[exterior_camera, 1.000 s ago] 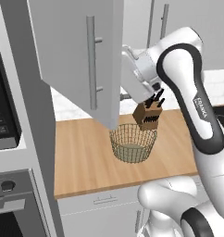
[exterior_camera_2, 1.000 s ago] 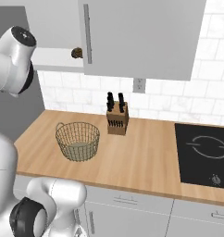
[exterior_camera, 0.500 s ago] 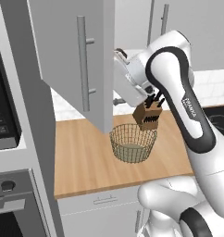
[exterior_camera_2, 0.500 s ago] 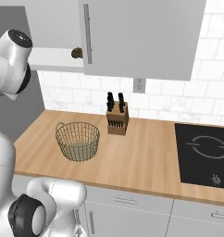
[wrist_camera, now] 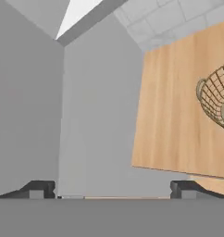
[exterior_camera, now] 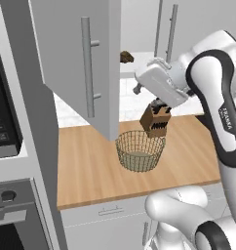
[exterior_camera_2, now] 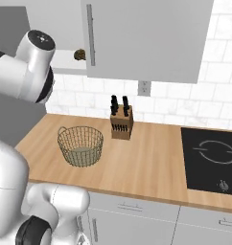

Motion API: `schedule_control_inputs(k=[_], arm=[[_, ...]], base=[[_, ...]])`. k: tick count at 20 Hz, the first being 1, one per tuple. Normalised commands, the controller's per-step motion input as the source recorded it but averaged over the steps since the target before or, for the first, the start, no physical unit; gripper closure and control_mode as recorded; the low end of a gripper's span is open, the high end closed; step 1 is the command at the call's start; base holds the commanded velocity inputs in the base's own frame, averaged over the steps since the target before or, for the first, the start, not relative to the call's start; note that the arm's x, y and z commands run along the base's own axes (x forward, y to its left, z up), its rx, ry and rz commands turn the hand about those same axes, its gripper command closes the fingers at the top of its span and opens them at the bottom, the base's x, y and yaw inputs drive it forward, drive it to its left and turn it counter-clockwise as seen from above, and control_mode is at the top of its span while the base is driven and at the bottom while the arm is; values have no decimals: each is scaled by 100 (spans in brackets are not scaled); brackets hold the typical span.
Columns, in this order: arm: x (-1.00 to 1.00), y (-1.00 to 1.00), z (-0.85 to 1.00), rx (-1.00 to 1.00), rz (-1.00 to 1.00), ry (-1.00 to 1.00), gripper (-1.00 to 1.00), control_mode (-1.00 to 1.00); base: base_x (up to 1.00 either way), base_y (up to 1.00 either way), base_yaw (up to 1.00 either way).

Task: Open the cabinet, pick up the bread from the cabinet and place it in the basket. Then move the basket to the dining counter.

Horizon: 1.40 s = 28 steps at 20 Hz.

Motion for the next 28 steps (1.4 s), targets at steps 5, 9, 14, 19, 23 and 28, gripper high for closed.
schedule_control_inputs(k=[5, 9, 14, 19, 23, 28], arm=[[8, -56, 4, -30, 0, -24, -100, -100], [12, -35, 58, -27, 0, -14, -100, -100], [6, -44, 67, -24, -6, -21, -100, -100], [16, -36, 2, -19, -12, -29, -100, -100], [14, -34, -11, -12, -9, -26, -100, -100], [38, -58, 1, -4, -8, -15, -100, -100]], base=[[0, 0, 0], [0, 0, 0], [0, 0, 0], [0, 0, 0], [0, 0, 0], [0, 0, 0]])
